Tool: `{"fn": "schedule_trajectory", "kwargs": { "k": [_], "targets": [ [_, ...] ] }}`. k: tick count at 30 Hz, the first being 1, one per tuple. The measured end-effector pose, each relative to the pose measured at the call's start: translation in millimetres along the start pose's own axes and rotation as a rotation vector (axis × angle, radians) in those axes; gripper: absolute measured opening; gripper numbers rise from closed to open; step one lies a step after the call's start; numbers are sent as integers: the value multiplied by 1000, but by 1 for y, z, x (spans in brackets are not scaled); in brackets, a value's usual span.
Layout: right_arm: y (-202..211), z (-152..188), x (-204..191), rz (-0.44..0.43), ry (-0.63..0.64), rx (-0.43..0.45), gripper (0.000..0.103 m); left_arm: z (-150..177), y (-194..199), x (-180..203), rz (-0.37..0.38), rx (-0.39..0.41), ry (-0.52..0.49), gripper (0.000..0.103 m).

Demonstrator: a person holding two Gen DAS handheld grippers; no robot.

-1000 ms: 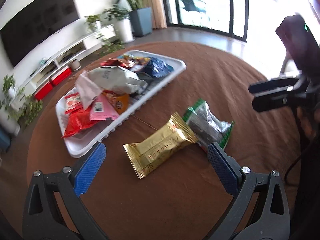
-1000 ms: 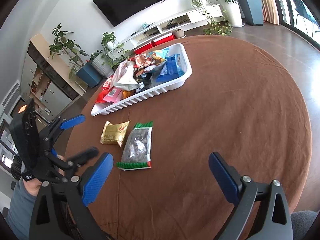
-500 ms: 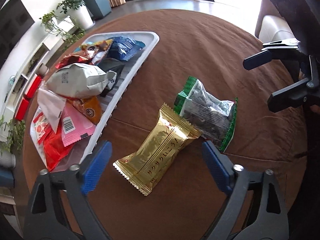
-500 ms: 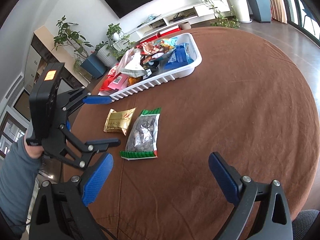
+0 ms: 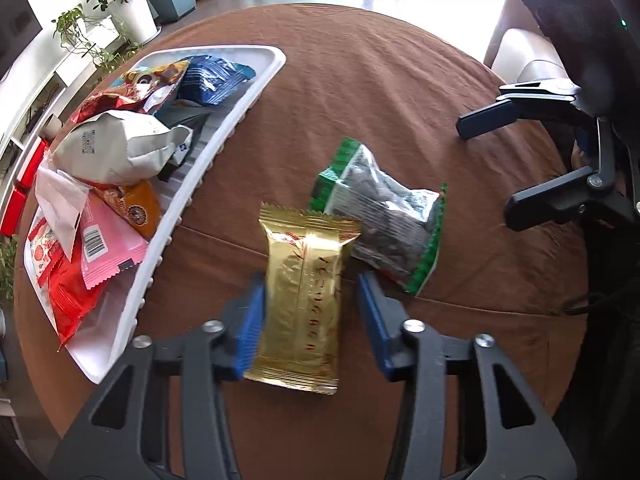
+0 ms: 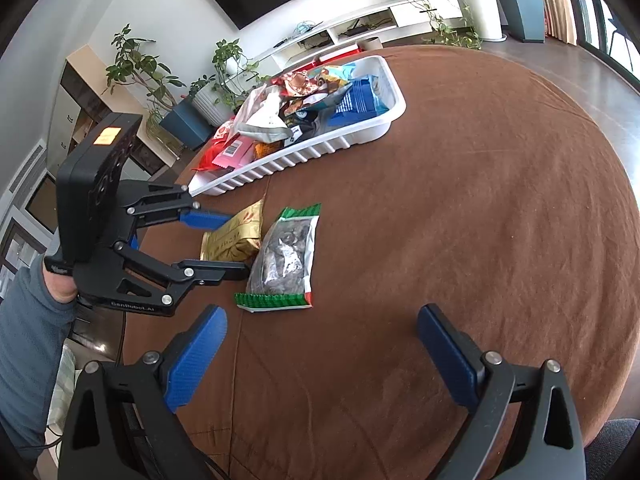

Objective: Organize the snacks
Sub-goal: 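Grasp the gold pack with the left tool while the right tool grasps the green-edged clear bag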

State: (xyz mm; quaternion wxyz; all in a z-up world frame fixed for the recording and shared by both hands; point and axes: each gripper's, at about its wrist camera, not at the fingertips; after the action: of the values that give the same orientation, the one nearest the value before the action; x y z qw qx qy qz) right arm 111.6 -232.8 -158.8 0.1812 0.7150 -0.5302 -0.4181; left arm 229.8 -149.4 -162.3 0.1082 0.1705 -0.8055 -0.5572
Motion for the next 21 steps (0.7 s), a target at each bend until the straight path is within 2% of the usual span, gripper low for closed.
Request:
{"fn": "schedule_trajectory", "kwargs": {
  "k": [5,8,10,16,19,21],
  "targets": [
    [0,-1,-5,23,19,1,99,-4,1,-6,-30,4,76,40],
    [0,-3,-9,33,35,1,99,6,5,-4,-34,24,147,37],
    [0,-4,-13,43,50,-2,99,12,7,-7,-29,42,221,33],
    [-14,-13,-27,60,89,-31,99,38,16,-12,-29,120,426,32],
    [-25,-21,-41,78,137,-49,98,57,23,-12,-53,148,531,32],
    [-31,-25,-48,89,162,-53,98,73,31,-17,-62,186,640,32]
  ]
}}
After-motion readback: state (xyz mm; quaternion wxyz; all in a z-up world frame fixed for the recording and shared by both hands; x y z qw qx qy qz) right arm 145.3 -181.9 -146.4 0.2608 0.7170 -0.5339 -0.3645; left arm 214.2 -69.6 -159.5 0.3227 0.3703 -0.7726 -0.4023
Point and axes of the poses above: each gripper's, at about its wrist camera, not at the fingertips, and y roughly against the way its jaws point, x to its right, z to its underside, and after that the axes turned 4 degrees about y, right-handed
